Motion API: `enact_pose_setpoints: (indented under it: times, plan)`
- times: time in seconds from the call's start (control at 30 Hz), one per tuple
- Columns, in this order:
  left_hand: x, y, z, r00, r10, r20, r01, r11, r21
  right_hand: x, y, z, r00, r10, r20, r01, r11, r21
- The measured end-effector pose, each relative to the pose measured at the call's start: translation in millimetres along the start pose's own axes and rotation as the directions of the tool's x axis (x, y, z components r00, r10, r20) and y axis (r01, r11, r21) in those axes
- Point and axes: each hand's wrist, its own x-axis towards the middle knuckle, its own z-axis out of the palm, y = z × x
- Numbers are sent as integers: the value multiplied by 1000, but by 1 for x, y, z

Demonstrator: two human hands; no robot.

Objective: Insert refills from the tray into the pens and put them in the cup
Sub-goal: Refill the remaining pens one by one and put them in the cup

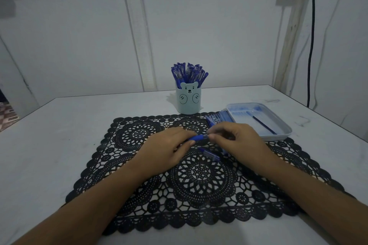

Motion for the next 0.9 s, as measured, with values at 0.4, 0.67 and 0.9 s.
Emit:
enact_pose_setpoints:
  times: [0.4, 0.67, 0.9]
  plan:
    - [1, 1, 1, 998, 68, -5, -68, 996, 58, -2, 3, 1, 994, -50, 97, 72, 968, -240]
    - [1, 0, 1, 996, 82, -15, -81, 995, 56, -2, 5, 1, 990, -93, 109, 122, 946, -301]
    - [1, -1, 2, 996, 83, -21, -82, 995, 48, -1, 7, 1, 987, -70, 142, 108, 953, -283]
